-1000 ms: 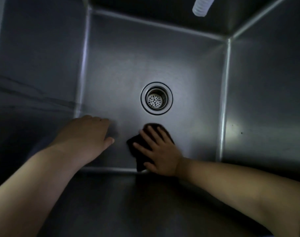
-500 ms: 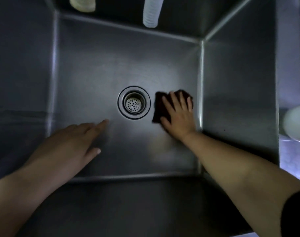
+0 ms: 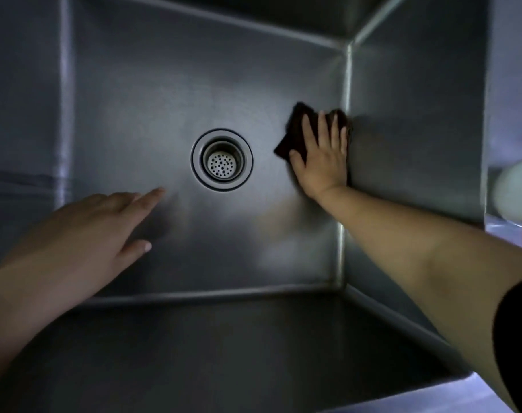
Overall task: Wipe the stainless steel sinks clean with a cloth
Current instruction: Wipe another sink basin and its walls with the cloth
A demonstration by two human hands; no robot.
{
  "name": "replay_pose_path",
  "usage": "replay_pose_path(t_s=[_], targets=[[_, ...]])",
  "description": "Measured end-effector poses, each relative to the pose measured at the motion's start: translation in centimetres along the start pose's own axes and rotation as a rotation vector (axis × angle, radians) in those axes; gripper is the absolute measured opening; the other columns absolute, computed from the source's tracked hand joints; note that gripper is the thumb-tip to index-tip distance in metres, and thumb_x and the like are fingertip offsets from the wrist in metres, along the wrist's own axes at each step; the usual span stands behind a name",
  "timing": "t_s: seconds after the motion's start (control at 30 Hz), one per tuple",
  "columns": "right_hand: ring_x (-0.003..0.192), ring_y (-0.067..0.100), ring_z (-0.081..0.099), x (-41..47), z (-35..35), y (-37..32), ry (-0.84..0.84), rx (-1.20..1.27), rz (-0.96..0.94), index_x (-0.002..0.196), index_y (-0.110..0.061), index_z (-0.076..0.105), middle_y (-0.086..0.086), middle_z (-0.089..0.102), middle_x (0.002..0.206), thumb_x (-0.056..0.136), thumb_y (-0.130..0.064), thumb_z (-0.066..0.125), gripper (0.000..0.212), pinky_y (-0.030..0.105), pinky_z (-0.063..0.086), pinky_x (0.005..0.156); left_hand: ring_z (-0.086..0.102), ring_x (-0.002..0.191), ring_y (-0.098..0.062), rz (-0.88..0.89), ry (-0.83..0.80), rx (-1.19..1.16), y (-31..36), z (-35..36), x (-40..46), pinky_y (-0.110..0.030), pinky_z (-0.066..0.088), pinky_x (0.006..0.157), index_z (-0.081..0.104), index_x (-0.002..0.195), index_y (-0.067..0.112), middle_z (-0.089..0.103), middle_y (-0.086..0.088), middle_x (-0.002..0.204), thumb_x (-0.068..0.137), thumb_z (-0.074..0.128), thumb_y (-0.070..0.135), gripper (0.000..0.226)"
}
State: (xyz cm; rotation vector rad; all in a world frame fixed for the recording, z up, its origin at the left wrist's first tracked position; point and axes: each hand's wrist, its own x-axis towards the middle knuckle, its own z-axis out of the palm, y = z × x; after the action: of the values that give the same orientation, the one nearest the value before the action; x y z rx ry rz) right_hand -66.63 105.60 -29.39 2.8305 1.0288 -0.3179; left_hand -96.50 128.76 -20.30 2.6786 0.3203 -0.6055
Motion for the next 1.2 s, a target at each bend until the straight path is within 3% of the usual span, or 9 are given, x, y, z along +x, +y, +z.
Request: replay_pose_path(t_s=[0.1, 0.23, 0.5, 0.63, 0.77, 0.9, 0.97, 1.07, 1.2], targets=[[0.145, 0.039, 0.001, -5.7, 0.7, -0.7, -0.083, 0.007, 0.030, 0.151, -0.016, 0.015, 0.018, 0.009, 0.158, 0.091, -0.044, 0.043, 0.073, 0.051, -0.003, 0.117, 0.063, 0.096, -0.035, 0.017, -0.031, -0.005, 0.2, 0.2, -0.2, -0.046, 0.056, 0.069, 0.033, 0.140, 0.028, 0.062, -0.007, 0.121, 0.067, 0.077, 0.034, 0.086], [0.145, 0.038, -0.007, -10.8, 1.6, -2.0, -0.189, 0.001, 0.144, 0.152, -0.016, 0.004, 0.016, -0.001, 0.159, 0.092, -0.048, 0.042, 0.078, 0.049, -0.011, 0.114, 0.052, 0.116, -0.026, 0.017, -0.031, -0.028, 0.6, -0.5, -0.4, -0.041, 0.048, 0.090, 0.025, 0.146, 0.031, 0.050, 0.001, 0.138, 0.081, 0.060, 0.044, 0.076], [0.143, 0.036, -0.017, -16.2, 2.3, -10.7, -0.369, 0.255, 0.795, 0.150, -0.018, -0.013, 0.012, -0.016, 0.158, 0.093, -0.057, 0.035, 0.084, 0.058, -0.002, 0.112, 0.035, 0.130, -0.015, -0.022, -0.081, -0.009, 1.7, -2.0, -0.3, -0.030, 0.035, 0.099, 0.005, 0.148, 0.036, 0.030, 0.010, 0.149, 0.091, 0.043, 0.050, 0.070], [0.141, 0.041, -0.022, -15.9, 2.7, -12.3, -0.430, 0.331, 0.903, 0.148, -0.014, -0.018, 0.016, -0.020, 0.156, 0.093, -0.059, 0.034, 0.088, 0.061, -0.006, 0.111, 0.034, 0.131, -0.014, -0.019, -0.105, -0.006, 1.9, -2.1, -0.3, -0.029, 0.035, 0.100, 0.005, 0.148, 0.037, 0.029, 0.011, 0.149, 0.090, 0.042, 0.051, 0.070], [0.143, 0.039, -0.012, -14.3, 2.5, -11.9, -0.244, 0.226, 0.720, 0.150, -0.011, -0.007, 0.019, -0.007, 0.158, 0.091, -0.056, 0.039, 0.087, 0.055, -0.005, 0.113, 0.032, 0.132, -0.013, -0.027, -0.143, -0.050, 2.1, -1.9, -0.4, -0.030, 0.037, 0.102, 0.003, 0.147, 0.039, 0.026, 0.014, 0.149, 0.090, 0.042, 0.050, 0.070], [0.145, 0.037, -0.001, -8.6, 1.4, -9.4, -0.083, 0.140, 0.207, 0.152, -0.014, 0.007, 0.018, 0.008, 0.158, 0.093, -0.048, 0.040, 0.076, 0.050, -0.009, 0.114, 0.028, 0.134, -0.013, -0.039, -0.196, -0.024, 2.6, -1.9, -0.6, -0.029, 0.031, 0.104, 0.000, 0.148, 0.037, 0.018, 0.013, 0.153, 0.091, 0.040, 0.050, 0.070], [0.145, 0.036, 0.005, -5.3, 0.4, -8.5, -0.031, 0.152, -0.010, 0.151, -0.015, 0.016, 0.018, 0.016, 0.156, 0.093, -0.039, 0.044, 0.069, 0.050, -0.002, 0.115, 0.036, 0.129, -0.017, 0.000, -0.183, 0.080, 2.9, -2.2, -0.8, -0.031, 0.035, 0.100, 0.010, 0.149, 0.031, 0.026, 0.008, 0.151, 0.089, 0.044, 0.050, 0.071], [0.140, 0.041, 0.025, -3.0, -0.4, -8.7, 0.056, 0.247, -0.200, 0.142, -0.009, 0.040, 0.024, 0.033, 0.148, 0.088, -0.022, 0.060, 0.059, 0.053, 0.016, 0.115, 0.053, 0.112, -0.023, 0.067, -0.118, 0.204, 3.9, -2.8, 0.0, -0.036, 0.046, 0.088, 0.039, 0.140, 0.022, 0.050, -0.002, 0.135, 0.079, 0.061, 0.046, 0.068], [0.109, 0.044, 0.058, -2.9, -0.4, -10.4, 0.132, 0.298, -0.315, 0.117, -0.004, 0.065, 0.027, 0.058, 0.120, 0.069, -0.008, 0.078, 0.050, 0.055, 0.041, 0.094, 0.041, 0.121, -0.024, 0.106, -0.146, 0.281, 4.7, -1.8, 3.9, -0.035, 0.034, 0.094, 0.028, 0.140, 0.021, 0.040, -0.001, 0.139, 0.091, 0.045, 0.042, 0.056]])
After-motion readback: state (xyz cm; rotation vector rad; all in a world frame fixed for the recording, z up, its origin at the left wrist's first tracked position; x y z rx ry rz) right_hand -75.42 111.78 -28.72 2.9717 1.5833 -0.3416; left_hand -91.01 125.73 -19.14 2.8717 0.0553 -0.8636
